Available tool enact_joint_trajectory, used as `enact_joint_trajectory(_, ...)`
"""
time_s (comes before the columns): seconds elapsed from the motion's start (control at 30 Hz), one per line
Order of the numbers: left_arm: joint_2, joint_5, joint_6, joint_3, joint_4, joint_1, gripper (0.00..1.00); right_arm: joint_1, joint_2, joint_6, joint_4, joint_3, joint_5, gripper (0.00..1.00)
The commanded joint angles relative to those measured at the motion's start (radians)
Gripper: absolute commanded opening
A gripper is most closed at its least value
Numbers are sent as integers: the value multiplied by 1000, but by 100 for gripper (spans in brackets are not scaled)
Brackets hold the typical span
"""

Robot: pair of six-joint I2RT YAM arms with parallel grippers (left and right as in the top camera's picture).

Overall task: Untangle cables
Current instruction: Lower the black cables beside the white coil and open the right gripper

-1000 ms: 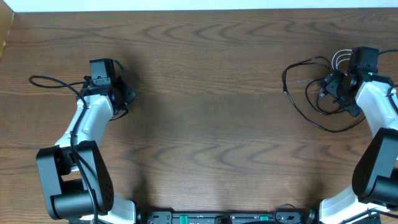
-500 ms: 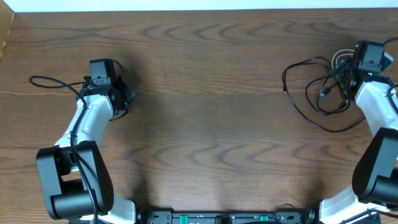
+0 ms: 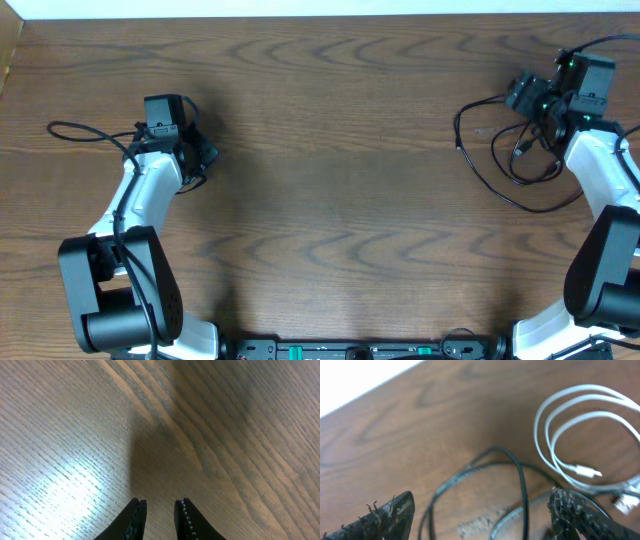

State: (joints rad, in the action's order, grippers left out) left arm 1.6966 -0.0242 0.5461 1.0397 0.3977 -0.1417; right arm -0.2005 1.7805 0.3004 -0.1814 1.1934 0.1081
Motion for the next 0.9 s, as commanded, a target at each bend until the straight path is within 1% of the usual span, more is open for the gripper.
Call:
enact_joint_trajectory(0.0, -4, 5, -5, -6, 5, 0, 24, -2, -5, -48, -70, -5, -177, 78)
enact_joint_trajectory(0.07, -4, 5, -5, -6, 5, 0, 24, -7, 2, -48, -105, -7, -255, 67)
enact_joint_trajectory(0.13, -4, 5, -5, -6, 5, 0, 24, -17, 6, -47, -138, -11, -311, 51)
enact_joint_trajectory(0.2, -4, 5, -5, -6, 5, 0, 24, -29, 6, -47, -160, -15, -327, 38)
enact_joint_trajectory(0.27, -4, 5, -5, -6, 5, 0, 24, -44, 6, -47, -180, -17, -327, 31)
enact_joint_trajectory(0.33, -4, 5, -5, -6, 5, 0, 25, -54, 6, -47, -198, -18, -327, 30)
enact_joint_trajectory(0.4, -4, 5, -5, -6, 5, 0, 24, -63, 6, -47, -206, -19, -327, 31)
enact_joint_trajectory(0.43, -4, 5, -5, -6, 5, 0, 25, -68, 6, -45, -207, -19, -324, 36)
enact_joint_trajectory(0.47, -4, 5, -5, -6, 5, 0, 24, -71, 6, -42, -207, -19, -314, 45)
enact_joint_trajectory(0.5, -4, 5, -5, -6, 5, 0, 25, -75, 6, -34, -203, -19, -295, 59)
enact_joint_trajectory(0.53, -4, 5, -5, -6, 5, 0, 24, -77, 6, -31, -195, -19, -269, 67)
enact_joint_trajectory(0.57, -4, 5, -5, -6, 5, 0, 24, -77, 6, -32, -183, -19, -235, 72)
enact_joint_trajectory(0.67, -4, 5, -5, -6, 5, 0, 25, -76, 6, -32, -144, -19, -103, 76)
enact_joint_trajectory(0.77, -4, 5, -5, -6, 5, 0, 24, -73, 6, -30, -109, -19, 16, 76)
enact_joint_trajectory(0.87, -4, 5, -5, -6, 5, 0, 24, -65, 8, -8, -102, -19, 29, 76)
